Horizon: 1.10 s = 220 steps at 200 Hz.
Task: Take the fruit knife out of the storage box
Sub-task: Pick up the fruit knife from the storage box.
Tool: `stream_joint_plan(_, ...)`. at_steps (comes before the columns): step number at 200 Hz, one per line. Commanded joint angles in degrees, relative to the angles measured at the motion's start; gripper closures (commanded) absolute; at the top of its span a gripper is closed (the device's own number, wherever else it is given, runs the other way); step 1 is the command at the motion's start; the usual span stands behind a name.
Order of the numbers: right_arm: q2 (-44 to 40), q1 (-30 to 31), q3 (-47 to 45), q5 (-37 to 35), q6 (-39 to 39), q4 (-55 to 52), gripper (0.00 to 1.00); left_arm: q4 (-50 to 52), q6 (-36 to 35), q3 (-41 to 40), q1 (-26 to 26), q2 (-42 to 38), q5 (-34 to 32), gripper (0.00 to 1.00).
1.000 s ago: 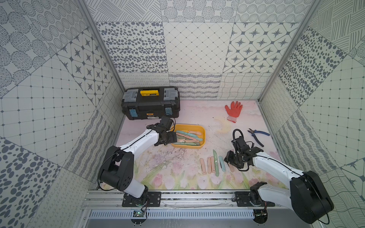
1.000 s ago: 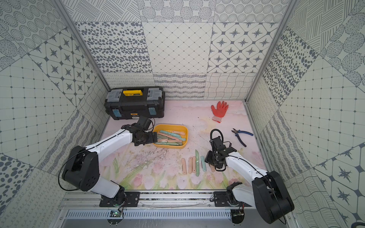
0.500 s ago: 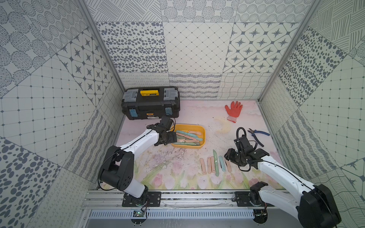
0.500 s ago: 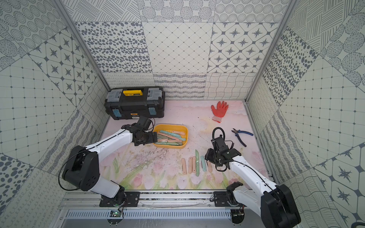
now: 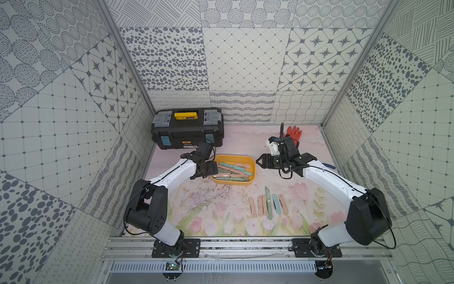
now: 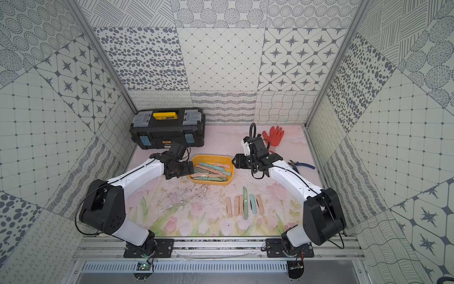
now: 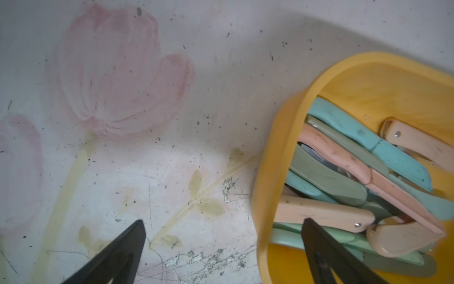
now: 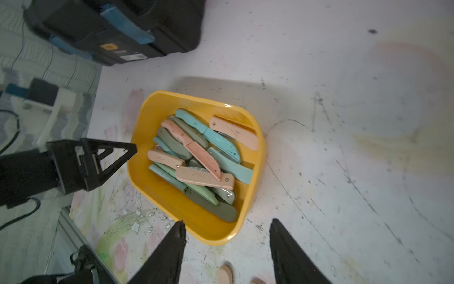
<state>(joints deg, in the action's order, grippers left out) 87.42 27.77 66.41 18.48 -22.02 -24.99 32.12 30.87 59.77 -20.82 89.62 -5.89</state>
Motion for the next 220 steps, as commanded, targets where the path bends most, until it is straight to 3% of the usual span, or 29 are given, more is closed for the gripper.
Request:
stream_joint_plan(1, 6.02, 1.62, 7.96, 6.76, 11.66, -0.07, 0.42, -5.92, -0.35, -2.95, 3.11, -0.66, 5.04, 0.01)
stream_joint_plan(62, 24.35, 10.16, 27.82, -2.68, 26.57, -18.78, 0.45, -10.21, -0.48, -6.17, 4.32, -0.18, 7.86, 0.01)
stream_joint_plan(93, 30.87, 11.34, 33.98, -6.30, 27.53, -20.85, 0.49, -9.80, -0.23, -5.80, 4.67, 0.81, 8.13, 0.01)
stream_joint_plan(220, 44.78, 14.91, 48.42, -11.79, 32.92, -30.26, 0.51, -9.85, -0.07, -5.63, 4.88, 1.51, 9.16, 0.01)
